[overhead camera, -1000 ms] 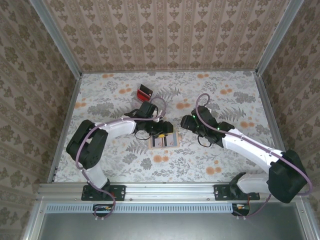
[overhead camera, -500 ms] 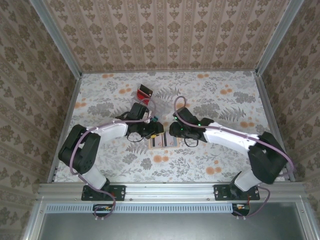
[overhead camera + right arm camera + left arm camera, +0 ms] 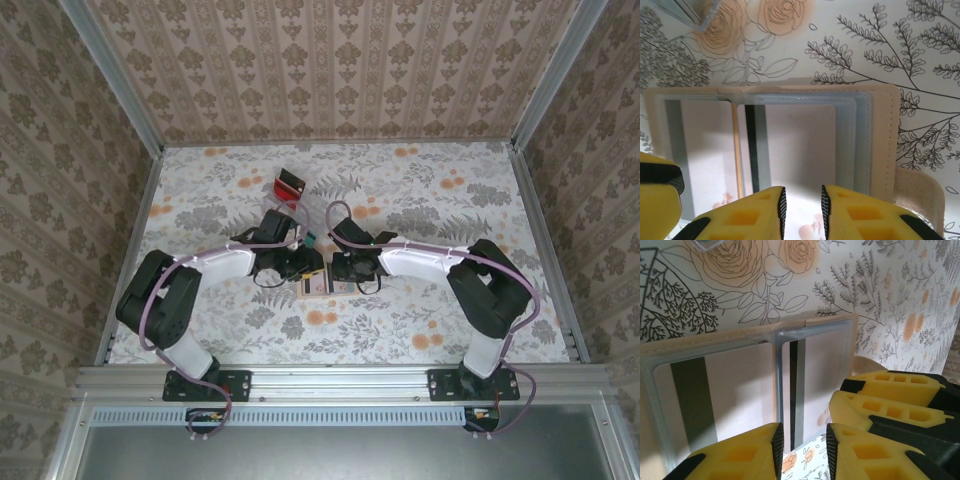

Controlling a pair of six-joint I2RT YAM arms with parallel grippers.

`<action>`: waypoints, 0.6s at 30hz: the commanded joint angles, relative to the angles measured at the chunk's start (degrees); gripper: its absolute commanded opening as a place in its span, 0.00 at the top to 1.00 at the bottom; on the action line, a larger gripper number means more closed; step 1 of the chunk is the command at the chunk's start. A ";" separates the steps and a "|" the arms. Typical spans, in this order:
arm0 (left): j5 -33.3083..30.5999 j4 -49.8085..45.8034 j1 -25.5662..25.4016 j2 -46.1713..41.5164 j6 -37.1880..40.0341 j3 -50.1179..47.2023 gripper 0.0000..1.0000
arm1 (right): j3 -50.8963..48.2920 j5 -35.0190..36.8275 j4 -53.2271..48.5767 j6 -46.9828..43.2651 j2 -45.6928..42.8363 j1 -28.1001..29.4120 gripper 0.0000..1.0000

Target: Take the credit cards out of the card holder

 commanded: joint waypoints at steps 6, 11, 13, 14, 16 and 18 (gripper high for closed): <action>3.38 1.48 -0.53 4.97 -0.74 1.85 0.71 | 0.30 -1.15 -2.00 -0.54 2.25 -0.78 0.68; 4.16 3.08 -0.57 6.81 -1.25 1.70 0.70 | -0.48 -4.16 -0.46 0.13 3.15 -1.35 0.68; 5.72 3.50 -0.56 7.18 -1.48 1.65 0.70 | -0.49 -4.67 -0.20 0.18 3.31 -1.35 0.68; 5.84 3.48 -0.52 7.22 -1.41 1.73 0.69 | -0.47 -4.85 -0.11 0.18 3.44 -1.35 0.68; 5.74 3.07 -0.48 7.10 -0.98 1.90 0.69 | -0.56 -4.87 -0.16 0.18 3.38 -1.39 0.68; 5.74 2.74 -0.39 7.10 -0.70 2.04 0.70 | -0.75 -4.83 -0.04 0.13 3.35 -1.39 0.68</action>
